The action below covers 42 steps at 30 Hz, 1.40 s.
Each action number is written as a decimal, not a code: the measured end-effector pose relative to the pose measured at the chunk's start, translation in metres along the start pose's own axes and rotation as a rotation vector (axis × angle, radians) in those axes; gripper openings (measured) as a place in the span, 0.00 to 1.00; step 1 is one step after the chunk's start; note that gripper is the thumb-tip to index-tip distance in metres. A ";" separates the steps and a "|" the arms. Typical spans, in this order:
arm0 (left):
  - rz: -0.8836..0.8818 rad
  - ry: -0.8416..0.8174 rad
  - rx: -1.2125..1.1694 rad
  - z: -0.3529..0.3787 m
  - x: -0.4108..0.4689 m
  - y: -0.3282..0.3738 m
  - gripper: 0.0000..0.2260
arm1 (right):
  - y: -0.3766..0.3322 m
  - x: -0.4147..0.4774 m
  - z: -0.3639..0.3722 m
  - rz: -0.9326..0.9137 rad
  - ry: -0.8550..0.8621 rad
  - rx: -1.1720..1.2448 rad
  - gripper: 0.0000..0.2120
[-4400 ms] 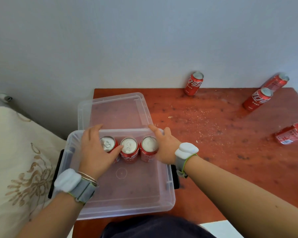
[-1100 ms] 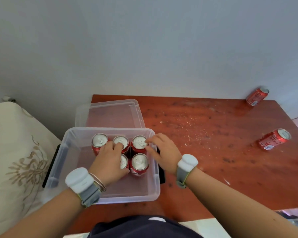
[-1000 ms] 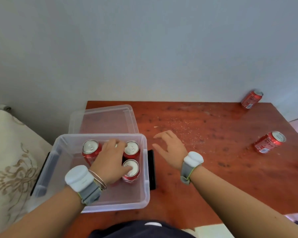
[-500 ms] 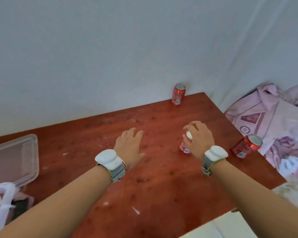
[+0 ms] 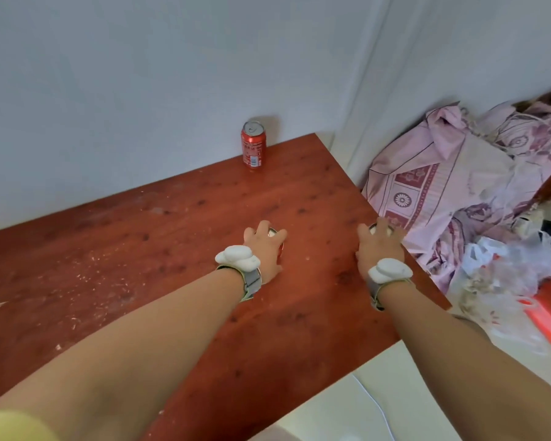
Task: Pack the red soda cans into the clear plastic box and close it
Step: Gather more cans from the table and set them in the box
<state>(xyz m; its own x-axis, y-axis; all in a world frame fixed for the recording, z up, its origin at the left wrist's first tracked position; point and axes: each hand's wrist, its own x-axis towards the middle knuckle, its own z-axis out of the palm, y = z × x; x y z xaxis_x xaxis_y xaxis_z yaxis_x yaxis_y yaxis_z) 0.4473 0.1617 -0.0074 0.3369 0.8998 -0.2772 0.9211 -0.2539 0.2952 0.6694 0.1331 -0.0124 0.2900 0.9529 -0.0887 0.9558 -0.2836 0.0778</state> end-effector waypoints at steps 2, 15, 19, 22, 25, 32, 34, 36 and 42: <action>0.041 0.061 0.035 0.008 -0.009 -0.006 0.25 | -0.014 -0.004 -0.004 -0.130 -0.025 -0.095 0.17; -0.360 0.317 -0.424 -0.085 -0.208 -0.132 0.24 | -0.221 -0.080 -0.112 -0.791 -0.310 -0.077 0.16; -0.493 0.536 -0.396 -0.121 -0.281 -0.179 0.28 | -0.293 -0.128 -0.154 -1.001 -0.159 0.010 0.15; -0.607 0.699 -0.389 -0.137 -0.346 -0.224 0.38 | -0.349 -0.172 -0.178 -1.156 -0.017 0.102 0.14; -0.708 0.783 -0.480 -0.141 -0.414 -0.272 0.42 | -0.408 -0.220 -0.195 -1.318 0.052 0.210 0.13; -0.939 0.796 -0.466 -0.130 -0.561 -0.408 0.41 | -0.570 -0.341 -0.212 -1.516 -0.232 0.493 0.29; -0.963 0.777 -0.467 -0.127 -0.574 -0.436 0.40 | -0.595 -0.366 -0.203 -1.500 -0.311 0.570 0.32; -0.986 0.755 -0.434 -0.124 -0.585 -0.459 0.38 | -0.617 -0.390 -0.182 -1.490 -0.346 0.610 0.33; -0.907 0.704 -0.419 -0.106 -0.602 -0.511 0.36 | -0.657 -0.446 -0.101 -1.449 -0.281 0.609 0.34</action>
<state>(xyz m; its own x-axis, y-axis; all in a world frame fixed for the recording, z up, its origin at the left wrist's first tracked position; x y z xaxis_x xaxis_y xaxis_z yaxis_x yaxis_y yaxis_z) -0.2465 -0.2126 0.1052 -0.6940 0.7197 -0.0189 0.5891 0.5828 0.5597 -0.0928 -0.0943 0.0761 -0.9057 0.4140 0.0908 0.2758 0.7384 -0.6154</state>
